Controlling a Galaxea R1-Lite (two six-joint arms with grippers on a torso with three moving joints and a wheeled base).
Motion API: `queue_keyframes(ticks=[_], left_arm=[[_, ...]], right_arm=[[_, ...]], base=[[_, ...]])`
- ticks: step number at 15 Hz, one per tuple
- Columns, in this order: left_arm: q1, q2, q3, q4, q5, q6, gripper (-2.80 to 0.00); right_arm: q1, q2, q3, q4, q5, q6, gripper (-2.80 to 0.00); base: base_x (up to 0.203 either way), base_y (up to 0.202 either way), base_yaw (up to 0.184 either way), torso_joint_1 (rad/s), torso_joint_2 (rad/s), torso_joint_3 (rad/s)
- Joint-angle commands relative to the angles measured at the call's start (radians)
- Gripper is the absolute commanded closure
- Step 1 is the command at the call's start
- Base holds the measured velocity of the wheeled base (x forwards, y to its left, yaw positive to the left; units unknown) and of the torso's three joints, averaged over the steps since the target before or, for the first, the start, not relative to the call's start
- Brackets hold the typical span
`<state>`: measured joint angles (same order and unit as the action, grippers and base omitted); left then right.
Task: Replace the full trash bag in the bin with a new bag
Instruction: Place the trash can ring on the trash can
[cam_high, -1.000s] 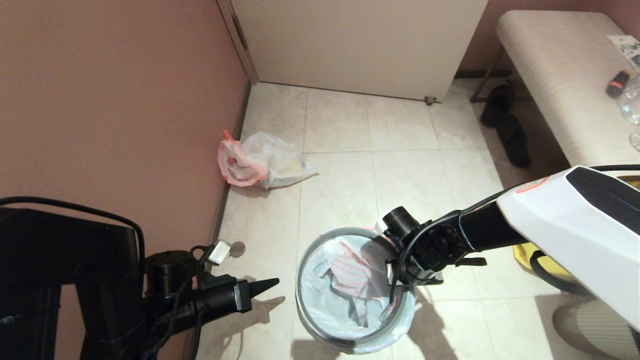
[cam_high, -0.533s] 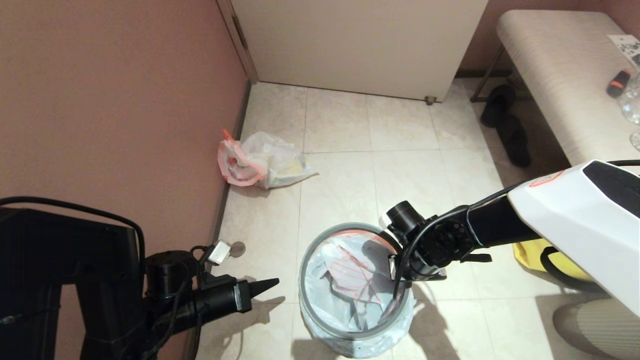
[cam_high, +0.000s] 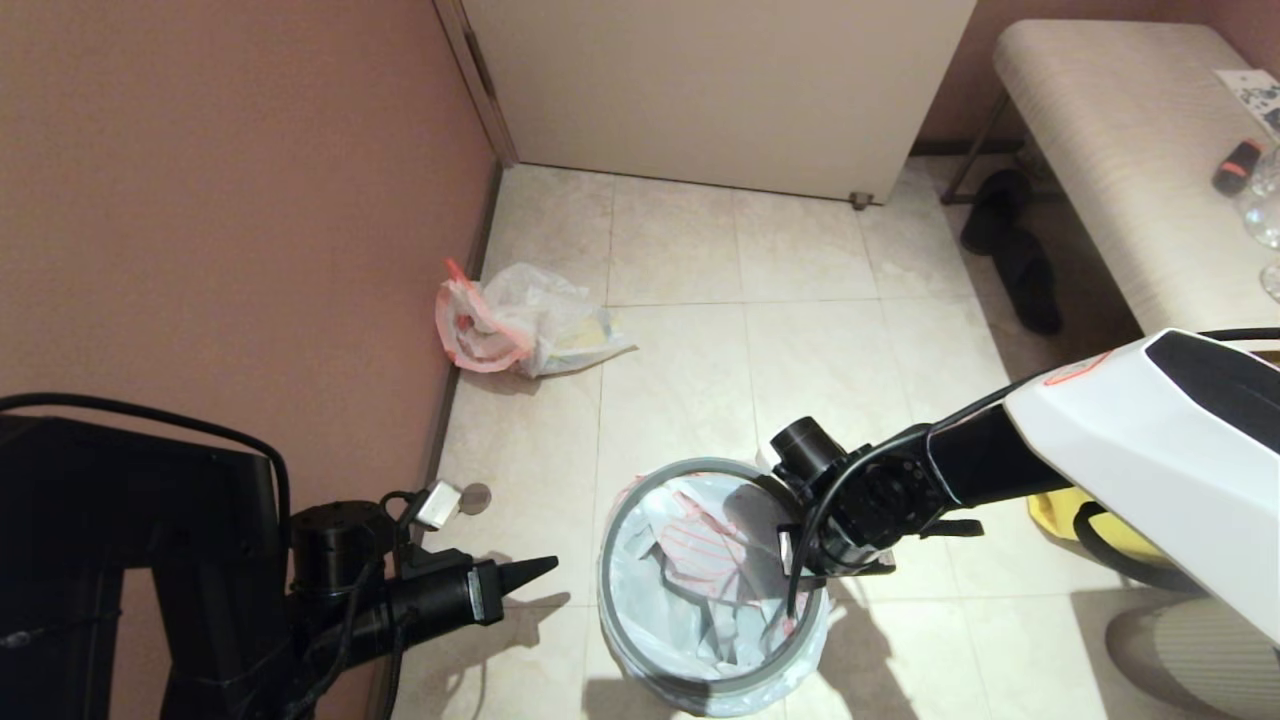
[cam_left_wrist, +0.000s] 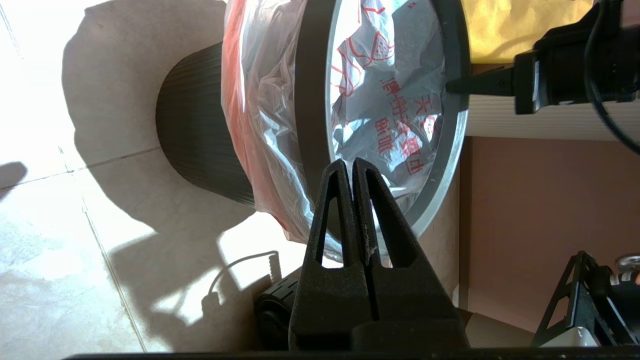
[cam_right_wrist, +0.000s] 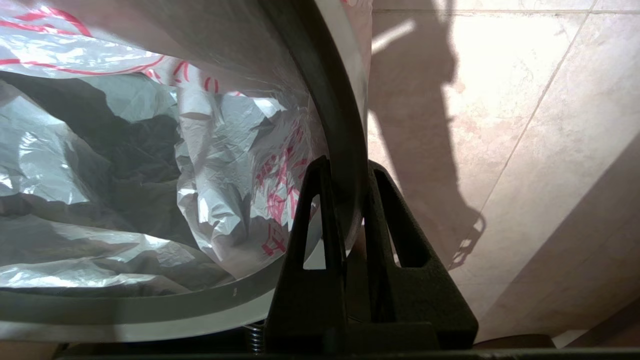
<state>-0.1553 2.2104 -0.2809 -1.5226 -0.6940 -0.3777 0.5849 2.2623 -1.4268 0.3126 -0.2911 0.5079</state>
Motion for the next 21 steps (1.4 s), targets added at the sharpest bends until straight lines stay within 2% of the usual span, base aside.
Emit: queue_keyframes(ticks=[1,10,14,21], left_arm=[[0.0,0.002,-0.001,-0.047,-0.004,-0.003,0.0],[0.0,0.002,-0.001,-0.047,-0.004,-0.003,0.0],[0.0,0.003,-0.001,-0.047,-0.004,-0.003,0.0],[0.0,0.005,-0.001,-0.047,-0.004,-0.003,0.0]], right_arm=[[-0.002,0.028,0.001,0.002,-0.002,0.003,0.0],[-0.002,0.033,-0.001,-0.041,0.003,0.003,0.0],[0.026,0.034,-0.004,-0.042,0.002,0.002,0.0],[0.031,0.008,0.002,-0.041,-0.004,-0.039,0.0]], base=[[0.0,0.0,0.0,0.0,0.0,0.0],[0.0,0.0,0.0,0.0,0.0,0.0],[0.0,0.0,0.0,0.0,0.0,0.0],[0.0,0.0,0.0,0.0,0.0,0.0]])
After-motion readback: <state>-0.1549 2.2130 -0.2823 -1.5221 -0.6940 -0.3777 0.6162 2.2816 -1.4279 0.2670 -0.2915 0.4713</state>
